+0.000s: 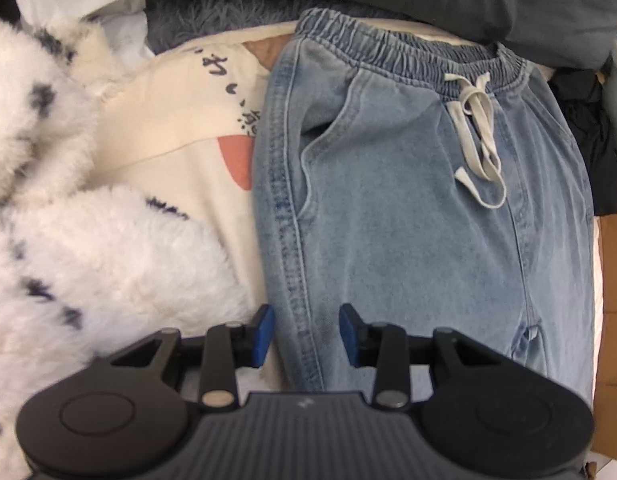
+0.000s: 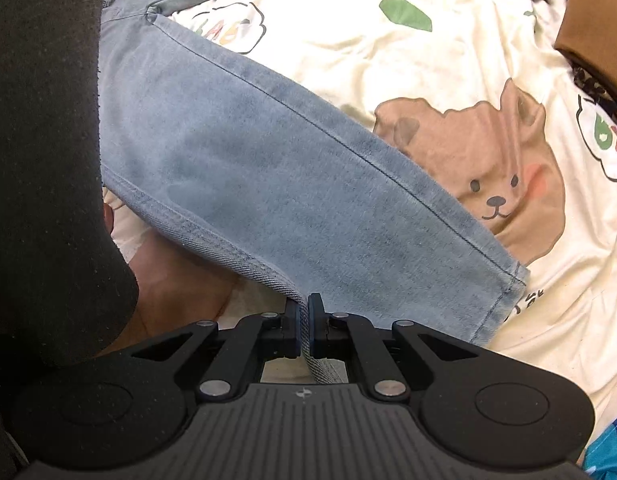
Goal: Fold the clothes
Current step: 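Close the left tool on the jeans waistband while the right tool holds the hem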
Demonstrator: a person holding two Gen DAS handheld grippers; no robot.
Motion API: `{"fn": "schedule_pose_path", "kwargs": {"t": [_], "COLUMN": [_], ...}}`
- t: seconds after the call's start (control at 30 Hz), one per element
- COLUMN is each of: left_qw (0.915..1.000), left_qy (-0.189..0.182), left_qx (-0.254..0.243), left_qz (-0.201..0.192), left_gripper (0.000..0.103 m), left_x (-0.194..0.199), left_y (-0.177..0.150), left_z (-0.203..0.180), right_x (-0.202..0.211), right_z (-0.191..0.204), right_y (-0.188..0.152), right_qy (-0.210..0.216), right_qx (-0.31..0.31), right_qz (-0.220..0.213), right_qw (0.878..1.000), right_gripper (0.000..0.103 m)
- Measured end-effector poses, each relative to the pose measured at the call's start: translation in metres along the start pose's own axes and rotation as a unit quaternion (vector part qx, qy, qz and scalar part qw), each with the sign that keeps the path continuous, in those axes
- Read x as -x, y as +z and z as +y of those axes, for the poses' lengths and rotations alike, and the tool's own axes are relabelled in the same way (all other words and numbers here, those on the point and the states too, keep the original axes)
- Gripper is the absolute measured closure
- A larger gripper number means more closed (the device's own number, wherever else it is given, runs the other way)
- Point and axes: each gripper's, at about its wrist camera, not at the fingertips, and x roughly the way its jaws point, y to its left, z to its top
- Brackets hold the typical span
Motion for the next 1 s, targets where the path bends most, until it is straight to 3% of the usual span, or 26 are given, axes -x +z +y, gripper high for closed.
{"fn": "schedule_pose_path", "kwargs": {"t": [0.2,0.37,0.47,0.53,0.6,0.8,0.93,1.0], "left_qw": [0.9996,0.9953,0.9921,0.9907,0.9902,0.9915,0.9918,0.9928], "left_qy": [-0.011,-0.064,-0.096,-0.107,-0.106,-0.09,-0.081,-0.076], "left_qx": [0.018,0.059,0.061,0.062,0.07,0.08,0.088,0.083], "left_qz": [-0.019,-0.044,-0.053,-0.057,-0.058,-0.049,-0.044,-0.042], "left_gripper": [0.057,0.064,0.066,0.073,0.079,0.079,0.095,0.096], "left_x": [-0.012,-0.008,-0.003,-0.001,-0.003,-0.011,-0.014,-0.012], "left_y": [-0.003,-0.005,-0.007,-0.007,-0.006,-0.003,0.0,0.0], "left_z": [0.003,0.015,0.019,0.022,0.023,0.025,0.026,0.023], "right_x": [0.005,0.008,0.009,0.01,0.01,0.011,0.011,0.012], "right_z": [0.001,0.002,0.003,0.003,0.004,0.004,0.004,0.003], "right_y": [0.007,0.009,0.009,0.008,0.008,0.01,0.01,0.009], "right_qy": [-0.01,-0.016,-0.019,-0.02,-0.021,-0.023,-0.023,-0.022], "right_qx": [0.007,0.006,0.003,0.003,0.003,0.003,0.0,0.0], "right_qz": [-0.004,-0.005,-0.005,-0.004,-0.004,-0.009,-0.013,-0.014], "right_qw": [1.0,1.0,1.0,1.0,1.0,1.0,1.0,1.0], "right_gripper": [0.103,0.102,0.102,0.102,0.102,0.102,0.102,0.102]}}
